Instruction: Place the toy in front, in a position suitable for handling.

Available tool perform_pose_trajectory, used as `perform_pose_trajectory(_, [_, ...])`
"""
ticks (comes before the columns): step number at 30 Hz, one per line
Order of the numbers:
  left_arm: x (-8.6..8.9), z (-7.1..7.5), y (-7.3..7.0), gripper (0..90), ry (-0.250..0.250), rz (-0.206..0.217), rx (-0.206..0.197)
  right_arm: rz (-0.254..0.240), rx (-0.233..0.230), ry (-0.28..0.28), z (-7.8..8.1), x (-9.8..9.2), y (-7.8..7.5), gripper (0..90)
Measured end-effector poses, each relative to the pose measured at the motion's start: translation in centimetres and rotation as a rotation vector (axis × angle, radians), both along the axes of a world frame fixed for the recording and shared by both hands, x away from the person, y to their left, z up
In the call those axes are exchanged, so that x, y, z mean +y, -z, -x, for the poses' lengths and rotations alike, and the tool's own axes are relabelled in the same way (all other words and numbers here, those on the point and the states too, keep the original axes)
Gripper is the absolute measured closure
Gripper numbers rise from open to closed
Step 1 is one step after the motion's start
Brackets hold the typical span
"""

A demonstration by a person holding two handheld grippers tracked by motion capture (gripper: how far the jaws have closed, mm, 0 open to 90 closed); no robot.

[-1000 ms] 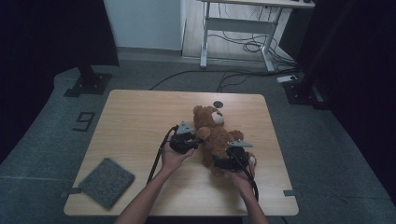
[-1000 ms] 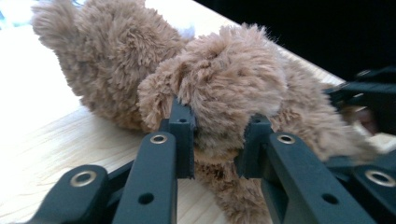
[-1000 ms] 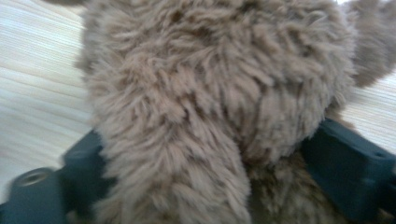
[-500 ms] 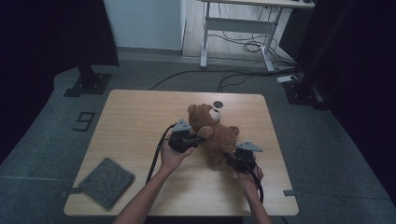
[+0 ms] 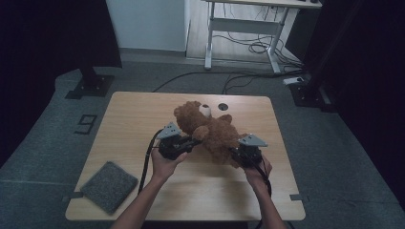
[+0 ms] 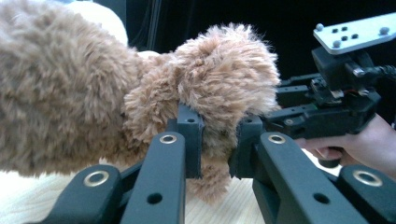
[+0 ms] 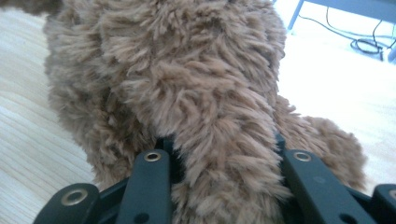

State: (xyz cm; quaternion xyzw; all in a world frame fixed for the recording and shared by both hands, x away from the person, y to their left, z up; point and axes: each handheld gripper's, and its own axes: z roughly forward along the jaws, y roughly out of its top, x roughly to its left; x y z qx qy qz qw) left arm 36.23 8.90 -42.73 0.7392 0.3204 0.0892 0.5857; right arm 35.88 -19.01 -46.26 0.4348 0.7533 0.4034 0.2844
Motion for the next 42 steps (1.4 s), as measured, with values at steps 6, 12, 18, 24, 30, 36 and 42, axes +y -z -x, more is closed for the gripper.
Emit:
perform_pose_trajectory(6, [0.3, 0.9, 0.5, 77.7, 0.0, 0.009, 0.007, 0.067, -0.009, -0.028, -0.7, 0.4, -0.4, 68.6])
perform_pose_trajectory(12, [0.2, 1.7, 1.2, 77.7, 0.006, 0.016, 0.009, 0.135, -0.039, -0.038, -1.6, 0.4, -1.0, 70.6])
perform_pose_trajectory(18, [0.2, 1.1, 4.5, 77.5, -0.035, -0.053, 0.075, 0.177, 0.038, -0.056, -2.6, 1.3, 2.2, 70.6])
perform_pose_trajectory(24, [0.9, 1.0, 6.4, 77.1, -0.044, -0.033, 0.115, 0.127, 0.039, -0.042, -2.5, 1.5, 4.2, 69.1])
perform_pose_trajectory(30, [1.2, 1.8, 7.0, 76.2, -0.052, -0.023, 0.125, 0.096, 0.049, -0.043, -3.0, 1.1, 4.2, 61.7])
perform_pose_trajectory(36, [1.6, 2.2, 7.2, 70.3, -0.072, -0.039, 0.109, -0.019, 0.063, -0.021, -2.1, -0.1, 4.4, 44.2])
perform_pose_trajectory(42, [2.1, 2.6, 7.0, 62.2, -0.09, -0.068, 0.099, -0.191, 0.065, -0.024, -0.1, -1.1, 5.3, 34.4])
